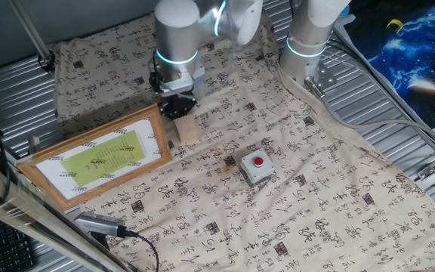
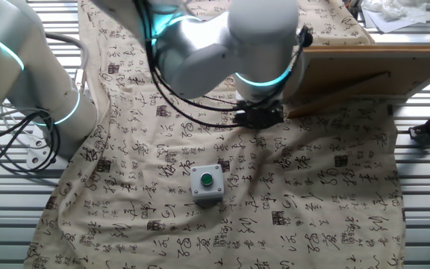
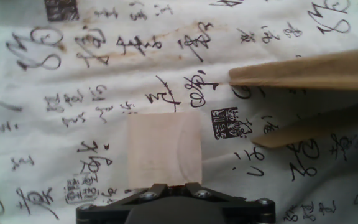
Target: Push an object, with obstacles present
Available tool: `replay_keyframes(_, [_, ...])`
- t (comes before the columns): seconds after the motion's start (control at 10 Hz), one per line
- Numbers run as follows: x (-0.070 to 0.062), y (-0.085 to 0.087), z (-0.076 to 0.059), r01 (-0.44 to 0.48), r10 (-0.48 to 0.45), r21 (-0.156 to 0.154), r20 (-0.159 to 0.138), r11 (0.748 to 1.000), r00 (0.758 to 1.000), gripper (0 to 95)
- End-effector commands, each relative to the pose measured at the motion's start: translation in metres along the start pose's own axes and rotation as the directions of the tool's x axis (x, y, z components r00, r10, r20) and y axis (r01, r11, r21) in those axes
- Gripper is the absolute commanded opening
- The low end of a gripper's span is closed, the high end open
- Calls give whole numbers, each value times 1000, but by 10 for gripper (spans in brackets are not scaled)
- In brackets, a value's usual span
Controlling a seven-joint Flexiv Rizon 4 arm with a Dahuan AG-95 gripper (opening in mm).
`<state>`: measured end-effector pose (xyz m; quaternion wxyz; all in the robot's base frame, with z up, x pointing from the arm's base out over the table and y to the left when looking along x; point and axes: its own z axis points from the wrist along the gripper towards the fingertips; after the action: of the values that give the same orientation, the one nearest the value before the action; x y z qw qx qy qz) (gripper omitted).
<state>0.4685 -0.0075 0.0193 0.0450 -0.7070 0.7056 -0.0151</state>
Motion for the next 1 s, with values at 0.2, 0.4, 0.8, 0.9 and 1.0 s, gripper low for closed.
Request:
replay_keyframes(0.2, [-5,8,-6,136,-130,-75,82,988,988,0])
replay_keyframes(0.4, [-5,8,-6,171,-165,-79,85,982,983,0])
replay_keyframes(0.8, [-5,8,-6,169,-162,-83,83,982,983,0])
replay_keyframes(0.9, [-5,8,-6,168,-161,-85,84,982,983,0])
replay_keyframes(1.0, [-5,8,-6,164,-157,-86,84,983,984,0])
